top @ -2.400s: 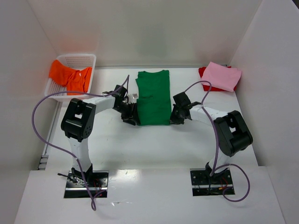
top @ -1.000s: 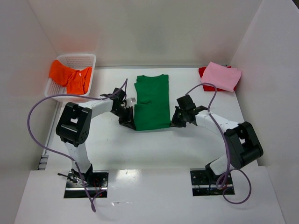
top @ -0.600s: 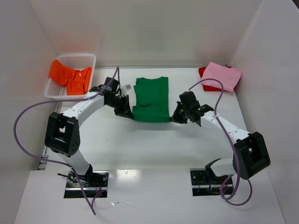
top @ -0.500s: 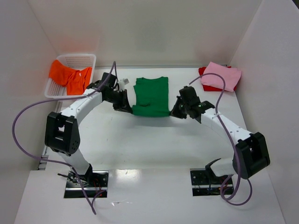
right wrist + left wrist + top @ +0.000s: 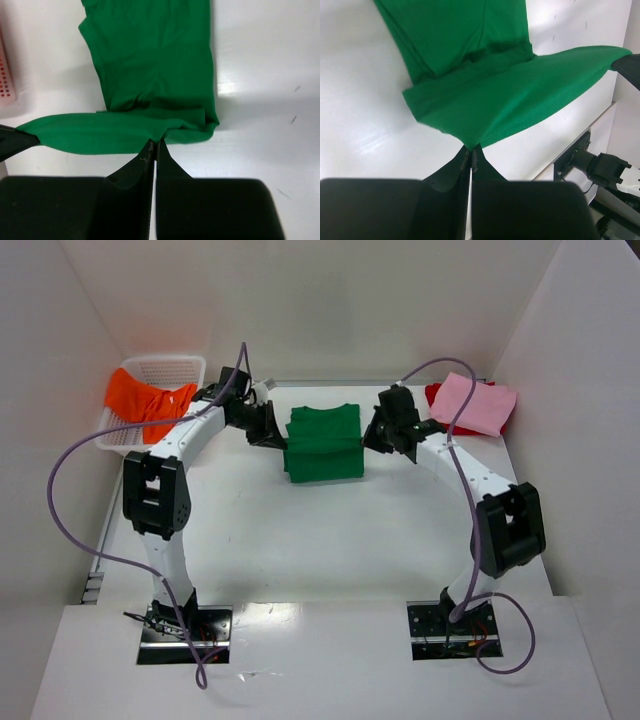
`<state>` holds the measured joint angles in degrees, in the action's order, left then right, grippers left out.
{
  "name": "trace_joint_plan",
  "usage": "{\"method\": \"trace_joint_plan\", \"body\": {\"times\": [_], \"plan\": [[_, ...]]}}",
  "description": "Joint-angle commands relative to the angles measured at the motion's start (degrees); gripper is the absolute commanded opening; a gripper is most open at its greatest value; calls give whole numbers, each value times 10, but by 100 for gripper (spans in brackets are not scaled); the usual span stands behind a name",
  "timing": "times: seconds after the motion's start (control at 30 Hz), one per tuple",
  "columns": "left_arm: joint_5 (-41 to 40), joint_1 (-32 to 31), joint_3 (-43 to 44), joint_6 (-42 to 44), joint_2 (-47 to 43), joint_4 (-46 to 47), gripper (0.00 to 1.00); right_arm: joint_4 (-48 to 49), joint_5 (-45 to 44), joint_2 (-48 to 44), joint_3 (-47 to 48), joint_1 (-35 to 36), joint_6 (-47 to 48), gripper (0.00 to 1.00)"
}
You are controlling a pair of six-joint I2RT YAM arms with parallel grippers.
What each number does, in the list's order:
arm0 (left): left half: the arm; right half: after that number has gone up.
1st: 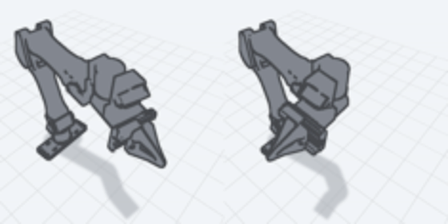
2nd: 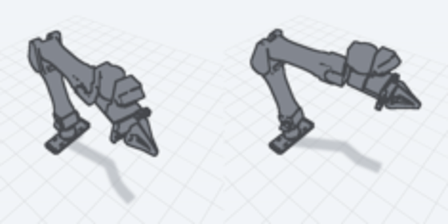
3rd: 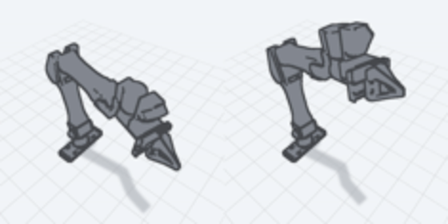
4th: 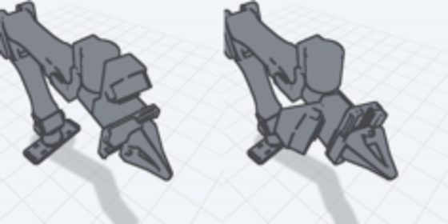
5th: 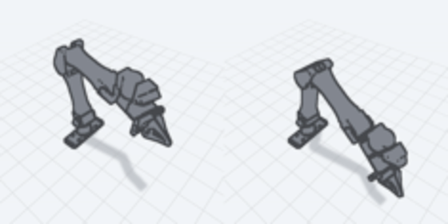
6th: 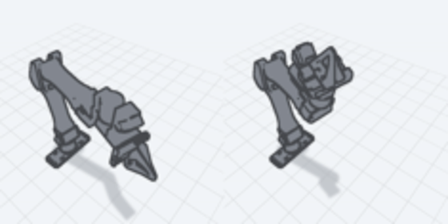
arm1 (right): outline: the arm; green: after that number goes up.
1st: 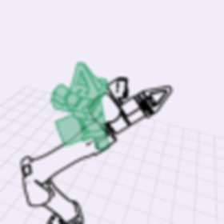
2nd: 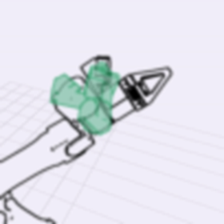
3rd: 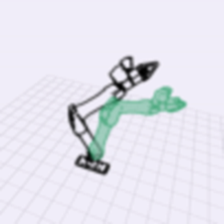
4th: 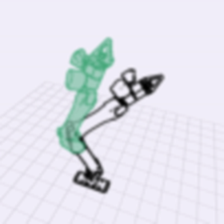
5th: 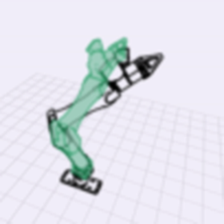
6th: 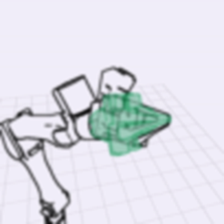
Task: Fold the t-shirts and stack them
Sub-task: Fold the long partially folded tshirt into a neat square
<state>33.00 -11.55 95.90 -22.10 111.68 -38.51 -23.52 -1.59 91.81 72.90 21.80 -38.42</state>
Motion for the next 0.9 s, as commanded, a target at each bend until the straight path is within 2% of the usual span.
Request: {"method": "trace_joint_plan", "body": {"times": [0.0, 0.23, 0.4, 0.63, 0.67, 0.7, 0.73, 0.83, 0.87], "plan": [[16, 10, 58, 23, 40, -23, 0, 27, -41, 36, 57, -11, 24, 0], [40, 29, 178, 29, 128, -50, 0, 38, -41, 122, 161, -32, 34, 0], [47, 42, 300, 29, 202, -73, 0, 38, -41, 184, 219, -42, 46, 0], [47, 48, 369, 23, 276, -73, 1, 44, -24, 262, 303, -67, 51, 0], [47, 48, 388, 23, 295, -65, 5, 44, -24, 280, 310, -67, 51, 0], [47, 48, 403, 23, 306, -65, 14, 44, -24, 289, 316, -72, 51, 0], [42, 48, 420, 18, 319, -65, 31, 44, -24, 297, 328, -72, 51, 0], [15, 53, 476, 4, 354, -65, 62, 55, -24, 327, 345, -78, 51, 23], [6, 53, 484, 4, 359, -65, 68, 66, -24, 337, 345, -78, 57, 39]]}}
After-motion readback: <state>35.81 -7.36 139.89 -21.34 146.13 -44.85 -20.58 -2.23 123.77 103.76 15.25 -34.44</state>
